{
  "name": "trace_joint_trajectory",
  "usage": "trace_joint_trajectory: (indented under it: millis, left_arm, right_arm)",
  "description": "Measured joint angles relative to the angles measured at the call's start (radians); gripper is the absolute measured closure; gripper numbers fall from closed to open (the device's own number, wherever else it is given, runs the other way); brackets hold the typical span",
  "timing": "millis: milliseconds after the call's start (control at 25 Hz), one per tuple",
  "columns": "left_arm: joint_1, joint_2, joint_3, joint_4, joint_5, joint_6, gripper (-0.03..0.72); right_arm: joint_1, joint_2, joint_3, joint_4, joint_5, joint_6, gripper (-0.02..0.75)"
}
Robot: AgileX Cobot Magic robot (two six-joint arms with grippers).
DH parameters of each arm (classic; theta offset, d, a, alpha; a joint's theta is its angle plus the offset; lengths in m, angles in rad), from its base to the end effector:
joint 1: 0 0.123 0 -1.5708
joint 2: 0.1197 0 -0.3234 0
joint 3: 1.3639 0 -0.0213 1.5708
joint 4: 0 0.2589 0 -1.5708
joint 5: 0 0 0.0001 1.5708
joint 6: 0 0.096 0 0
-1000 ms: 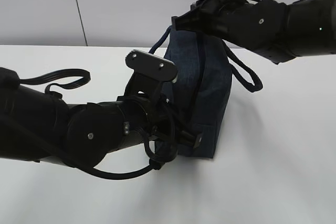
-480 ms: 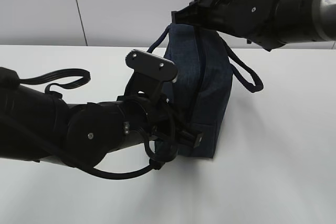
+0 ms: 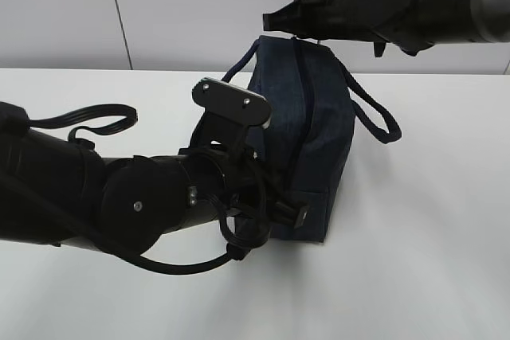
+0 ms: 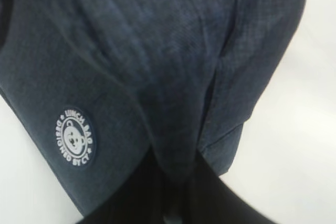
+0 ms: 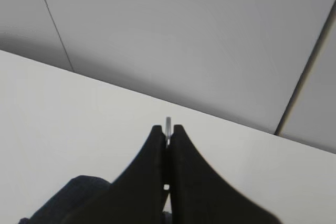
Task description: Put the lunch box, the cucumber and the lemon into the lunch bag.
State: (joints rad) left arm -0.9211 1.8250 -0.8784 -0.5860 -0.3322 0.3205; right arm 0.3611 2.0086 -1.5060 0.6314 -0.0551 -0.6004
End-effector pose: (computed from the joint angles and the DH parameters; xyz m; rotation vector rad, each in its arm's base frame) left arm 0.2450 -0.2939 0.1901 0.6261 2.0869 -0.4798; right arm 0.4744 0.1759 0.2776 -0.2994 1.9252 0.2280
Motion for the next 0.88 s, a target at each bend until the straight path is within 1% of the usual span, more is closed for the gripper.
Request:
trace_joint_trajectory:
  millis: [120, 320, 520, 680, 800, 880]
  left_arm:
    - [0.0, -0.011, 0.0, -0.017, 0.026, 0.0, 0.652]
    - [0.0, -0.085, 0.0, -0.021, 0.158, 0.0, 0.541]
    - [0.015, -0.155, -0.001, -0.01, 0.372, 0.0, 0.509]
    - [0.061, -0.224, -0.001, -0.016, 0.554, 0.0, 0.501]
    - [0.117, -0.275, -0.008, -0.071, 0.689, 0.0, 0.489]
    - [0.167, -0.299, -0.027, -0.104, 0.787, 0.0, 0.468]
  right_arm:
    - [0.0, 0.0, -0.009, -0.002, 0.031, -0.007, 0.738]
    - [0.0, 0.0, -0.016, -0.002, 0.055, -0.011, 0.738]
    - [-0.001, 0.0, -0.017, -0.004, 0.055, -0.011, 0.738]
    - [-0.001, 0.0, -0.017, -0.004, 0.071, -0.011, 0.738]
    - [-0.001, 0.0, -0.018, -0.004, 0.084, -0.011, 0.738]
    - [-0.001, 0.0, -0.018, -0.004, 0.095, -0.013, 0.738]
